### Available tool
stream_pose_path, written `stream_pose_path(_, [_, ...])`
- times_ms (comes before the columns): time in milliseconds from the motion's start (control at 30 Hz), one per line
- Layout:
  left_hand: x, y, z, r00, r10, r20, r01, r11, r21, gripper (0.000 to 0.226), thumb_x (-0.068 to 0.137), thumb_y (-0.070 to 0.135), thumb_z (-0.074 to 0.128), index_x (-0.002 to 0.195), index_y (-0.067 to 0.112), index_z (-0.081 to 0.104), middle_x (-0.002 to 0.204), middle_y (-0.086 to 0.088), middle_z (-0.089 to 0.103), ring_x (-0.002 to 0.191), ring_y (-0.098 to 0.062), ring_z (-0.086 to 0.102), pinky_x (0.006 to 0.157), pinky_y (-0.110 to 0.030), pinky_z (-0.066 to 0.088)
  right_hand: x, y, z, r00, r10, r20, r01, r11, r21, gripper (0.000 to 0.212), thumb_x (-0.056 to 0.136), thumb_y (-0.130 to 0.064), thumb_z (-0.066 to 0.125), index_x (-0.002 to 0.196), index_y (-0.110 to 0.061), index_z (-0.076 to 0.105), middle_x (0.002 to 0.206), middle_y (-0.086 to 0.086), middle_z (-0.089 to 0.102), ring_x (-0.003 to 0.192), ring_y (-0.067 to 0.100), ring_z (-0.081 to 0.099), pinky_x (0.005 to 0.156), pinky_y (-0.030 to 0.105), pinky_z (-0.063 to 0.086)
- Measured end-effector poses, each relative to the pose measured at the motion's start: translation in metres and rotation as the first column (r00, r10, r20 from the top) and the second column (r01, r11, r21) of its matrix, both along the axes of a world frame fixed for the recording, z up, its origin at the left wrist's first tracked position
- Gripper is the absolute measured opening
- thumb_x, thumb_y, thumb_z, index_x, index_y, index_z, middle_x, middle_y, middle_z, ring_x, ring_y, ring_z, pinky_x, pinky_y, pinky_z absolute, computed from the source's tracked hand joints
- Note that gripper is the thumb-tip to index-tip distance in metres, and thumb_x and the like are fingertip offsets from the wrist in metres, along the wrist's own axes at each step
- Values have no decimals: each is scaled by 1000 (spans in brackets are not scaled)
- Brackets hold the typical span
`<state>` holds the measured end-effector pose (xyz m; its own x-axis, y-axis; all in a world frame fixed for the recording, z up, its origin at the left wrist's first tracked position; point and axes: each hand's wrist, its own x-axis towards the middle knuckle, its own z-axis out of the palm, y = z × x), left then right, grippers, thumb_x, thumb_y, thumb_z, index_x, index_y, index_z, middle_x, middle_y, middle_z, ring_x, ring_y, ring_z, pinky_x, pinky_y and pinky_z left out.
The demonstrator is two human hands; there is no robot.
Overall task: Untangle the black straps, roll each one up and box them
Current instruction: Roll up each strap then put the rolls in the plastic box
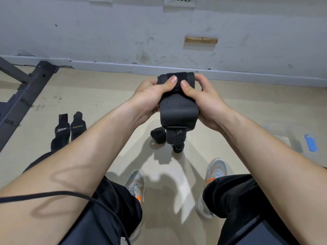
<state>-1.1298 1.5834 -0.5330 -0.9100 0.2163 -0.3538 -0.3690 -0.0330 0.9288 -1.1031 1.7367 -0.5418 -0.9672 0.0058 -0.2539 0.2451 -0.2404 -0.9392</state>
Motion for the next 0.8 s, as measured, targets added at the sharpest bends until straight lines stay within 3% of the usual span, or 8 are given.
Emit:
stream_pose_path(100, [-7, -5, -2, 991, 126, 43, -128, 990, 65, 24, 98, 27, 68, 110, 6, 70, 94, -7, 77, 83, -20, 75, 71, -31, 60, 1, 0, 1, 997, -31, 71, 29, 999, 20, 21, 102, -33, 59, 116, -21, 49, 79, 0, 67, 68, 20, 65, 67, 40, 52])
stream_pose_path(200, [-16, -13, -4, 965, 241, 100, -252, 962, 107, 28, 97, 26, 69, 116, 5, 67, 102, -8, 77, 90, -21, 76, 67, -30, 60, 1, -1, 2, 1000, 26, 12, -27, 997, 69, 12, 105, -29, 51, 94, -23, 52, 73, -3, 57, 58, 13, 55, 62, 31, 43])
stream_pose_path(367, [-20, -18, -5, 947, 297, 125, -315, 933, 171, 14, 99, 19, 66, 104, 7, 67, 94, -7, 78, 83, -19, 77, 62, -28, 59, 7, 3, -11, 953, 290, -84, -239, 895, 377, 19, 91, -25, 72, 104, -11, 74, 103, 3, 76, 96, 24, 73, 91, 36, 58])
stream_pose_path(467, [-26, -26, -6, 917, 388, 96, -398, 906, 142, 16, 98, 20, 68, 109, 9, 67, 93, -4, 77, 78, -16, 76, 56, -25, 56, 9, 3, -16, 960, 271, -72, -197, 835, 514, 20, 86, -32, 75, 96, -15, 78, 104, 2, 76, 97, 19, 72, 93, 43, 56])
stream_pose_path(567, [-35, -36, -9, 874, 484, 44, -485, 869, 91, 29, 95, 25, 72, 118, 9, 65, 102, -5, 76, 86, -20, 74, 59, -26, 55, 6, 4, -16, 984, 161, -81, -82, 798, 597, 43, 80, -50, 71, 86, -8, 74, 108, -5, 63, 92, 13, 65, 86, 34, 52])
stream_pose_path(633, [-38, -38, -9, 861, 509, 12, -508, 857, 83, 27, 94, 25, 72, 114, 9, 64, 105, -7, 76, 87, -22, 75, 65, -32, 60, 6, 7, -16, 977, 206, -50, -131, 773, 621, 53, 78, -56, 67, 83, -3, 70, 89, -1, 64, 75, 15, 60, 73, 34, 45])
stream_pose_path(700, [-38, -37, -8, 863, 505, -23, -502, 861, 74, 20, 95, 24, 72, 107, 13, 61, 106, -7, 74, 89, -21, 75, 72, -36, 63, 8, 8, -18, 961, 275, 37, -237, 742, 627, 48, 86, -51, 69, 81, -4, 64, 74, 3, 60, 66, 15, 54, 67, 33, 40])
stream_pose_path(800, [-34, -36, -5, 907, 412, -81, -406, 910, 79, 25, 96, 23, 70, 116, 11, 60, 109, -4, 74, 88, -17, 75, 70, -34, 62, 11, 8, -22, 935, 297, 194, -349, 676, 649, 30, 92, -45, 69, 88, -17, 60, 81, -2, 68, 68, 14, 61, 67, 30, 46])
